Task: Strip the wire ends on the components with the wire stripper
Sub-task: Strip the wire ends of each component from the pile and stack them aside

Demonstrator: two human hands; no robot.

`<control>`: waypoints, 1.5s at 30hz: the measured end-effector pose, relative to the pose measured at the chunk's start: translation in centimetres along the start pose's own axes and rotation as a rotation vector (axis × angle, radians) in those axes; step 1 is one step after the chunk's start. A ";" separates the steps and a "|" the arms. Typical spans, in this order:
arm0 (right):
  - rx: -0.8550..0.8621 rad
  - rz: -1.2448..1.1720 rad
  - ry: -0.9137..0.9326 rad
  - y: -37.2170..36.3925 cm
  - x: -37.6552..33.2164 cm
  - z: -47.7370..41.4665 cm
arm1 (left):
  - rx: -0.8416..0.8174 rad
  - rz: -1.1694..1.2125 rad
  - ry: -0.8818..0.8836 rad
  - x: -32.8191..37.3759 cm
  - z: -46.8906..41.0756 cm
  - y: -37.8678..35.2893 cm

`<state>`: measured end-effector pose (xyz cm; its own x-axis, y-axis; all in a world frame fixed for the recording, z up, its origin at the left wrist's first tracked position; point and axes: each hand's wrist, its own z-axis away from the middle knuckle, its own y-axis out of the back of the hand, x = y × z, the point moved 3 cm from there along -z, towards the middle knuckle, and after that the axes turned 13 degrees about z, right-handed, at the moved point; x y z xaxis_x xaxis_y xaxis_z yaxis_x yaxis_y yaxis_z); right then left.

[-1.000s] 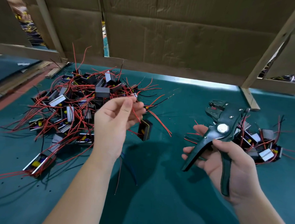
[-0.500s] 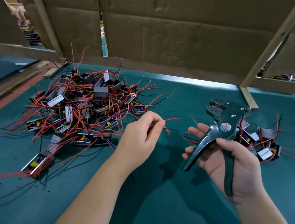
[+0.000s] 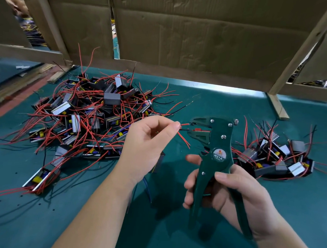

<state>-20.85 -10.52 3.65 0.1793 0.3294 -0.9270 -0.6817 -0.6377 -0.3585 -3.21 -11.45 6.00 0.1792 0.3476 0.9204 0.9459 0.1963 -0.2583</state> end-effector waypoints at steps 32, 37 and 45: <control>0.185 0.022 0.077 0.5 -0.3 0.1 | 0.012 0.229 0.094 -0.6 -0.2 0.2; 0.027 0.022 -0.004 -0.2 -0.1 0.1 | -0.080 0.067 0.044 -0.4 0.0 0.2; 0.001 0.063 -0.051 -0.5 -0.1 0.4 | -0.134 -0.042 0.006 0.1 0.2 0.1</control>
<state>-20.83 -9.96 3.95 0.0999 0.3235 -0.9410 -0.6909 -0.6580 -0.2995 -3.10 -11.23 6.02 0.1398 0.3359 0.9315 0.9803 0.0859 -0.1781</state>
